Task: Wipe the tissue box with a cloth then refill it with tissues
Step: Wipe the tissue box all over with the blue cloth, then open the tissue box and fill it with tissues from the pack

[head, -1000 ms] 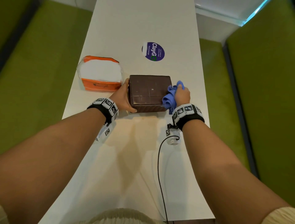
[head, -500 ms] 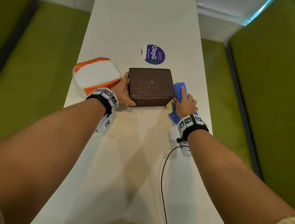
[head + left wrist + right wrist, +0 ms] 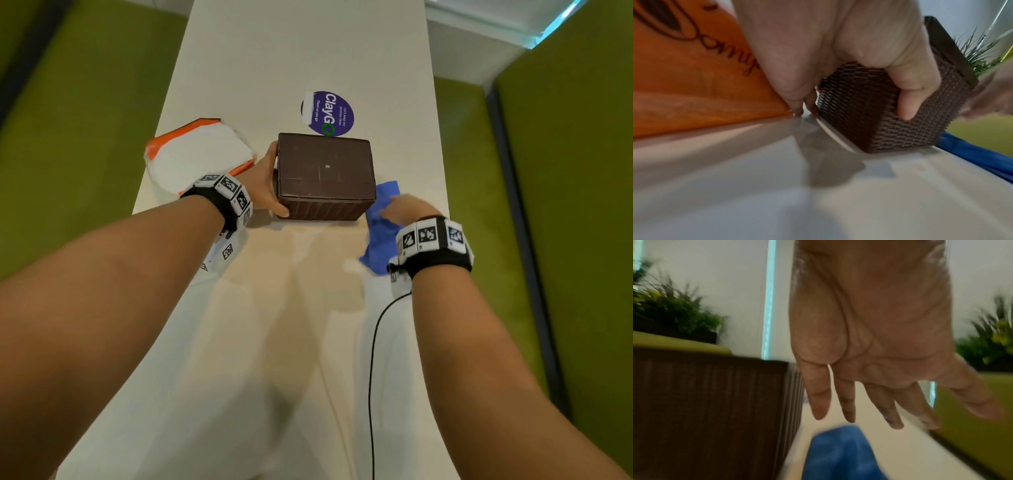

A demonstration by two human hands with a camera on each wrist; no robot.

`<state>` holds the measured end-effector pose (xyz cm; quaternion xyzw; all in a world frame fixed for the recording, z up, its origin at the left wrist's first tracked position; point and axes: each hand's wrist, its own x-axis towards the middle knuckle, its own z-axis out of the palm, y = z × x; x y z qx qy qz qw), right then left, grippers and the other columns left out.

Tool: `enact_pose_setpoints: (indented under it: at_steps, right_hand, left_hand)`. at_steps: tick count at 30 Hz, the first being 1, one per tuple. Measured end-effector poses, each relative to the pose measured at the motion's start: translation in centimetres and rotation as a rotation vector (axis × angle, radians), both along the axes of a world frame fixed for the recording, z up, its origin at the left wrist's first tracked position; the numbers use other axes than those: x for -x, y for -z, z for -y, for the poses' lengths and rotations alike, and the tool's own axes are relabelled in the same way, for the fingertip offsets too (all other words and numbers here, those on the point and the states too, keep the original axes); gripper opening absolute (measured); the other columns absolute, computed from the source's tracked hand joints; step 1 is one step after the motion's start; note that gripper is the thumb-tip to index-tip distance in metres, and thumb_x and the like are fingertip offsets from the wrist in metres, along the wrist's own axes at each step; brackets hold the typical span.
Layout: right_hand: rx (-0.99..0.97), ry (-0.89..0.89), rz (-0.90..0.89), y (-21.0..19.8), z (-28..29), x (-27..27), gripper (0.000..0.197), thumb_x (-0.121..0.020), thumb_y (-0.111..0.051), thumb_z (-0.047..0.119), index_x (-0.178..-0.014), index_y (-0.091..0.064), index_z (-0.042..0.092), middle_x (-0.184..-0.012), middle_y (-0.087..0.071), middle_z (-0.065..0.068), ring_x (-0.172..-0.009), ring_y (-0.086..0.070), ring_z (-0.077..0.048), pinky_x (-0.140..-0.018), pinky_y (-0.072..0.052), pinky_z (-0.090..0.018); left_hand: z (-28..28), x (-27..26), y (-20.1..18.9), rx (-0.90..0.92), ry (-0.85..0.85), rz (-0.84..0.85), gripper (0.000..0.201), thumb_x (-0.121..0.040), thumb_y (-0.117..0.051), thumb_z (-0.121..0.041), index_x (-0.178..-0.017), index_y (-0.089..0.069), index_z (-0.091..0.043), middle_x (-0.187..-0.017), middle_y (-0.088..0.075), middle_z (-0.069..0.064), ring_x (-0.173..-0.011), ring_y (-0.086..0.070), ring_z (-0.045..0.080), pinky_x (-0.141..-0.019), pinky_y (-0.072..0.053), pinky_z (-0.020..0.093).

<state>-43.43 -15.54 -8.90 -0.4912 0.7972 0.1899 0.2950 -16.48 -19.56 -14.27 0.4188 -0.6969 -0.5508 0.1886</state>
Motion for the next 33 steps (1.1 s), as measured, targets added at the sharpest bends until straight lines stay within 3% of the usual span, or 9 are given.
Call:
enact_pose_setpoints:
  at_steps: [3, 5, 9, 12, 14, 20, 23, 28, 33]
  right_hand:
    - [0.231, 0.014, 0.004, -4.5, 2.2, -2.3, 0.058, -0.093, -0.035, 0.013, -0.150, -0.022, 0.015, -0.160, -0.014, -0.012, -0.148, -0.004, -0.037, -0.118, -0.006, -0.059]
    - [0.350, -0.143, 0.108, -7.2, 2.8, -5.2, 0.071, -0.088, -0.044, 0.011, -0.152, -0.015, 0.019, -0.161, -0.005, -0.011, -0.149, 0.006, -0.036, -0.117, -0.002, -0.059]
    - [0.148, -0.591, 0.058, -6.8, 3.8, -10.9, 0.117, -0.073, -0.076, 0.038, -0.152, 0.007, 0.021, -0.161, 0.011, -0.013, -0.148, 0.012, -0.035, -0.117, -0.006, -0.058]
    - [0.094, -0.715, -0.007, -4.6, 4.3, -12.9, 0.133, -0.061, -0.083, 0.046, -0.151, 0.012, 0.023, -0.160, 0.010, -0.015, -0.148, 0.009, -0.037, -0.118, -0.007, -0.058]
    - [0.103, -0.750, -0.021, -4.1, 4.7, -13.1, 0.137, -0.057, -0.084, 0.049, -0.151, 0.012, 0.023, -0.160, 0.007, -0.015, -0.148, 0.006, -0.036, -0.118, -0.009, -0.058]
    - [0.103, -0.806, -0.082, -4.7, 5.3, -13.5, 0.137, -0.054, -0.085, 0.046, -0.152, 0.008, 0.023, -0.154, -0.020, -0.015, -0.143, -0.021, -0.034, -0.105, -0.039, -0.056]
    - [0.103, -0.815, -0.097, -5.0, 5.1, -13.6, 0.136, -0.056, -0.086, 0.042, -0.151, 0.010, 0.028, -0.152, -0.022, -0.017, -0.142, -0.022, -0.036, -0.101, -0.040, -0.056]
    - [0.128, -0.819, -0.036, -6.3, 4.8, -13.3, 0.133, -0.057, -0.086, 0.039, -0.150, 0.009, 0.037, -0.151, -0.023, -0.016, -0.142, -0.022, -0.035, -0.101, -0.041, -0.058]
    - [0.241, -0.719, 0.137, -8.5, 3.8, -12.5, 0.135, -0.056, -0.087, 0.038, -0.147, 0.013, 0.043, -0.151, -0.015, -0.018, -0.142, -0.020, -0.038, -0.102, -0.038, -0.062]
  left_hand:
    - [0.1, 0.1, 0.1, -0.012, -0.005, 0.004, 0.135, -0.041, -0.082, -0.034, -0.147, -0.002, -0.008, -0.141, -0.032, 0.000, -0.127, -0.039, 0.011, -0.088, -0.035, -0.006]
    - [0.3, 0.0, 0.2, -0.008, -0.005, 0.032, 0.136, -0.041, -0.082, -0.032, -0.147, 0.000, -0.010, -0.139, -0.034, -0.001, -0.125, -0.040, 0.010, -0.086, -0.034, -0.006]
    - [0.9, 0.2, 0.2, -0.023, -0.032, 0.105, 0.127, -0.056, -0.086, 0.001, -0.148, 0.002, -0.011, -0.142, -0.037, 0.006, -0.131, -0.040, 0.020, -0.098, -0.034, 0.019]
    - [1.1, 0.2, 0.1, -0.018, -0.036, 0.150, 0.131, -0.059, -0.085, 0.002, -0.149, 0.008, -0.012, -0.150, -0.031, 0.009, -0.136, -0.035, 0.021, -0.105, -0.031, 0.026]
    - [1.1, 0.1, 0.2, -0.018, -0.032, 0.161, 0.134, -0.058, -0.086, 0.000, -0.149, 0.011, -0.013, -0.153, -0.027, 0.008, -0.138, -0.032, 0.019, -0.108, -0.029, 0.027]
    - [1.3, 0.3, 0.2, 0.000, -0.027, 0.183, 0.129, -0.060, -0.085, 0.001, -0.148, 0.008, -0.015, -0.149, -0.032, 0.009, -0.134, -0.038, 0.022, -0.106, -0.033, 0.029]
    - [1.2, 0.3, -0.1, 0.029, -0.041, 0.229, 0.128, -0.061, -0.084, 0.000, -0.148, 0.008, -0.012, -0.149, -0.032, 0.009, -0.134, -0.039, 0.022, -0.103, -0.033, 0.026]
    - [1.2, 0.4, -0.5, 0.035, -0.037, 0.267, 0.133, -0.059, -0.085, -0.001, -0.148, 0.013, -0.008, -0.151, -0.029, 0.012, -0.137, -0.035, 0.025, -0.108, -0.035, 0.034]
    - [0.5, 0.0, -0.7, 0.050, -0.013, 0.385, 0.148, -0.044, -0.090, -0.033, -0.149, 0.013, -0.013, -0.150, -0.033, 0.013, -0.135, -0.040, 0.030, -0.109, -0.037, 0.045]
